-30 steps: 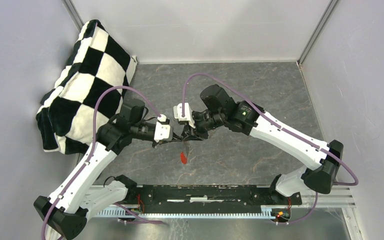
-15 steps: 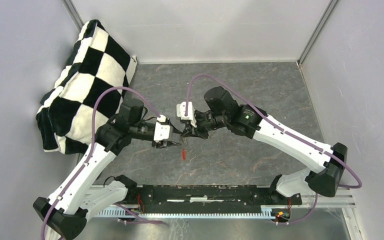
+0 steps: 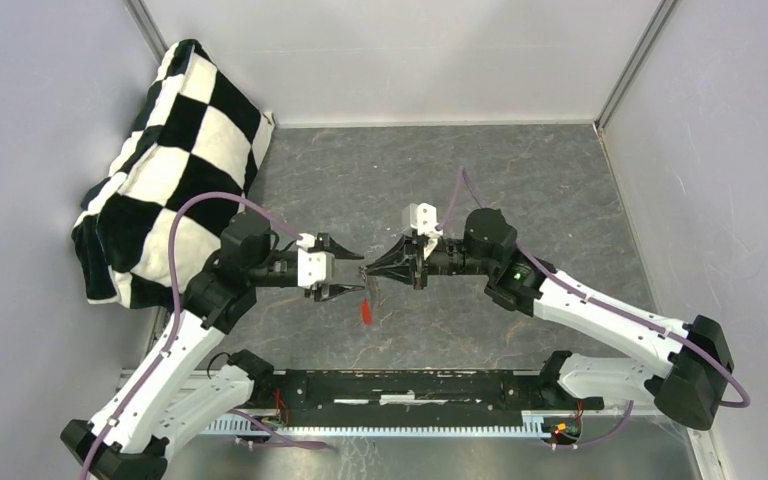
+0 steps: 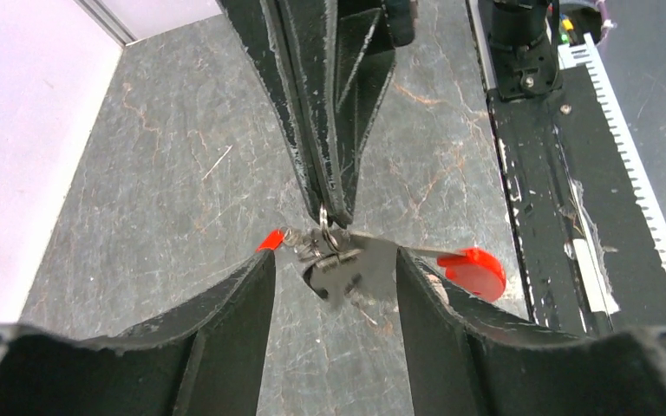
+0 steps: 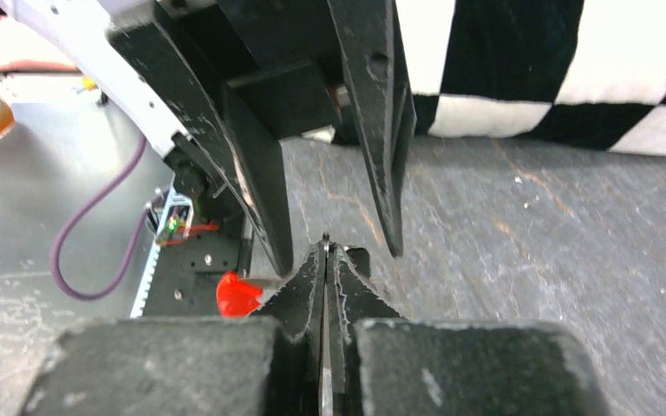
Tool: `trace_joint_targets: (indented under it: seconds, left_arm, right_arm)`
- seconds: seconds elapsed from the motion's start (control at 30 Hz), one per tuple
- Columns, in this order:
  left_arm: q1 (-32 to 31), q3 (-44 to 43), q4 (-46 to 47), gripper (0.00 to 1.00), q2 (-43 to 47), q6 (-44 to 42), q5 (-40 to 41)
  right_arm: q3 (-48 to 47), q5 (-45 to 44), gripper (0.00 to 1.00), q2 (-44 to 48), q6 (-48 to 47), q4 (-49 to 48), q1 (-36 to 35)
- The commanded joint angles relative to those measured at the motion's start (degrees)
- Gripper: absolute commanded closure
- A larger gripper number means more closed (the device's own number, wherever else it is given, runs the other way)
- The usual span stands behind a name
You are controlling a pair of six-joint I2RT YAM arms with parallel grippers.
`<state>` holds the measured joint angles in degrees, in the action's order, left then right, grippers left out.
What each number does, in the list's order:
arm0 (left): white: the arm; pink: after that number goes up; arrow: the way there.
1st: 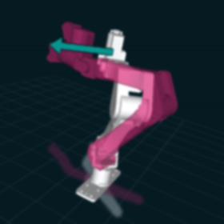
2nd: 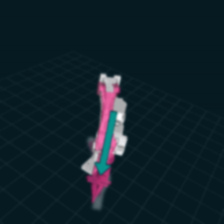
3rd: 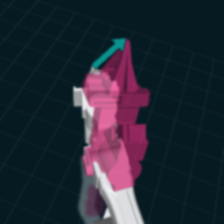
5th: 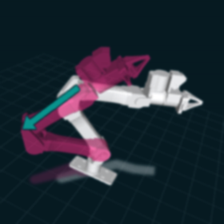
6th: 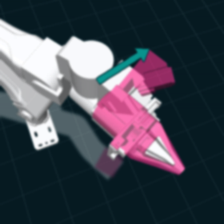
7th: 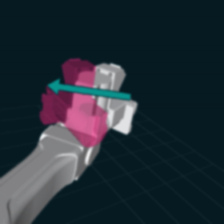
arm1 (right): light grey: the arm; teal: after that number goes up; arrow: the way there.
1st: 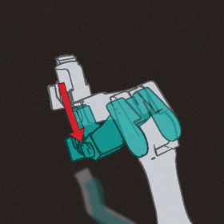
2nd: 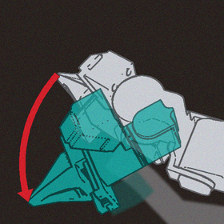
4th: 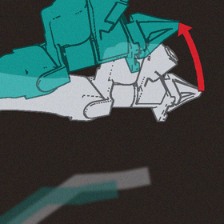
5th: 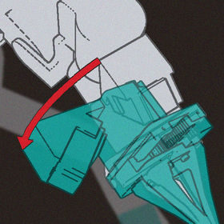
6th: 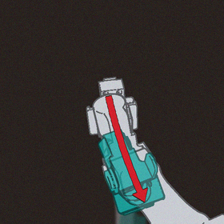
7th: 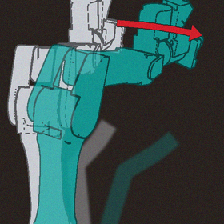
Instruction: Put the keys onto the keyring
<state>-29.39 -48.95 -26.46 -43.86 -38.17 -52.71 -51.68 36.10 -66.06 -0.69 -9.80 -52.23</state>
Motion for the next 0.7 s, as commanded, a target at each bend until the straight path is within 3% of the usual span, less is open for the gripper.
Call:
trace_joint_targets:
  seconds: [0.0,0.27,0.53,0.67]
  left_arm:
    - [-0.3,0.1,7.5,0.4,-1.5,8.5,-1.5]
    - [-0.5,0.5,16.4,0.43,-2.5,17.9,0.1]
    - [-0.9,0.4,16.7,0.44,-2.3,18.1,0.3]
    - [-0.9,0.7,15.3,0.47,0.2,14.1,3.0]
  right_arm:
    - [2.3,1.4,1.0,1.9,9.3,-20.6,0.0]
    - [8.4,-1.0,1.0,1.9,16.9,-34.9,0.0]
    - [13.6,-7.0,1.0,4.1,18.8,-42.3,0.1]
    - [15.9,-9.6,1.0,5.4,20.0,-45.0,0.0]
